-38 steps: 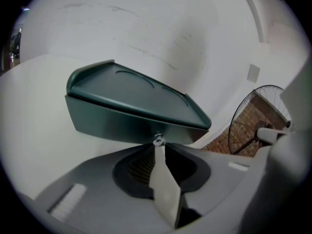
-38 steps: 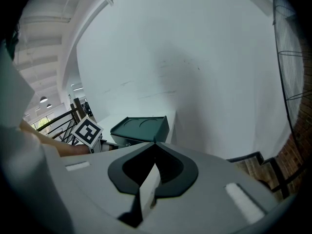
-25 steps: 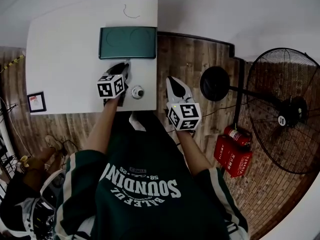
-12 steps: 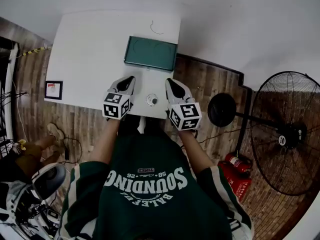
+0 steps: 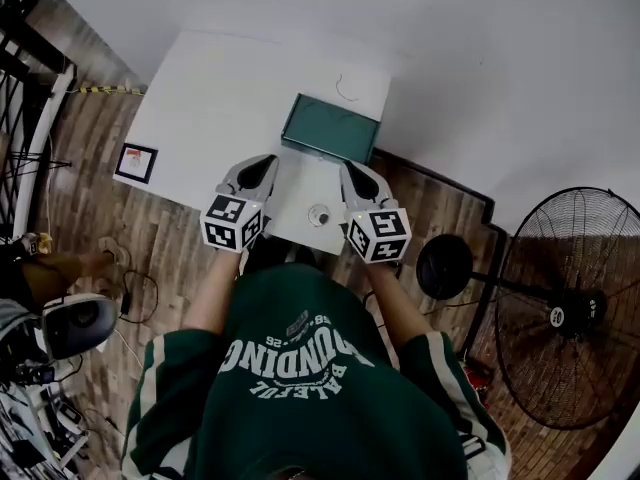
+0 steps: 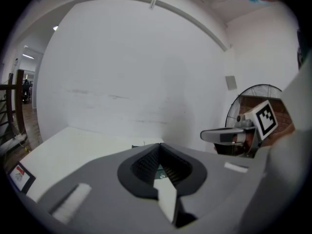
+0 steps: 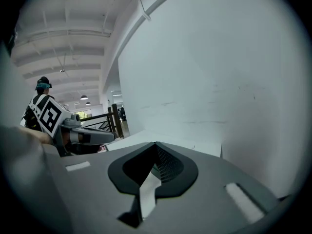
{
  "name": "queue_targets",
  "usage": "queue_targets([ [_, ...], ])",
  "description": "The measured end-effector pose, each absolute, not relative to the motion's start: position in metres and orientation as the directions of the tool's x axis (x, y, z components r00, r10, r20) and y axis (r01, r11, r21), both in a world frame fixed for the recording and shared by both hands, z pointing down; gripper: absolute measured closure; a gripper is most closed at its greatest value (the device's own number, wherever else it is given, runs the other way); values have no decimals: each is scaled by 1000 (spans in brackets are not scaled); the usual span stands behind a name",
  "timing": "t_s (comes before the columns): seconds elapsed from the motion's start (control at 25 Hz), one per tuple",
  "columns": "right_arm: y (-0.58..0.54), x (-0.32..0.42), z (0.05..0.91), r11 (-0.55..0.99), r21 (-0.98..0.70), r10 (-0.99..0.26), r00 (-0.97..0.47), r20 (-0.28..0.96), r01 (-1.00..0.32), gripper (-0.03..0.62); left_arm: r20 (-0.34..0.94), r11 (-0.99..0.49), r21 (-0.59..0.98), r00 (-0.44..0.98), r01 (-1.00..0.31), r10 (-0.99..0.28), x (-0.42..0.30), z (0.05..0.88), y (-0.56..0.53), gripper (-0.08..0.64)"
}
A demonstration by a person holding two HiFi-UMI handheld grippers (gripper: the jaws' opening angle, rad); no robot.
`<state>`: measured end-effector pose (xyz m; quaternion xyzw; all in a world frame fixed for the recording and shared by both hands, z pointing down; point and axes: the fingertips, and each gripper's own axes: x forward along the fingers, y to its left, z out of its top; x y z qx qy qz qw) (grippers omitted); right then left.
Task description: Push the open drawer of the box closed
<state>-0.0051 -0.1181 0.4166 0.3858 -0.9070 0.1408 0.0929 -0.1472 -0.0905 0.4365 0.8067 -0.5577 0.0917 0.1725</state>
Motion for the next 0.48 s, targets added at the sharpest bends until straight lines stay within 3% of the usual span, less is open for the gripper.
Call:
queue_targets([
  [0.48, -98, -25, 401, 725, -153, -626, -735, 262, -672, 591, 274, -263, 171, 302, -949, -913, -164, 405, -61, 508],
])
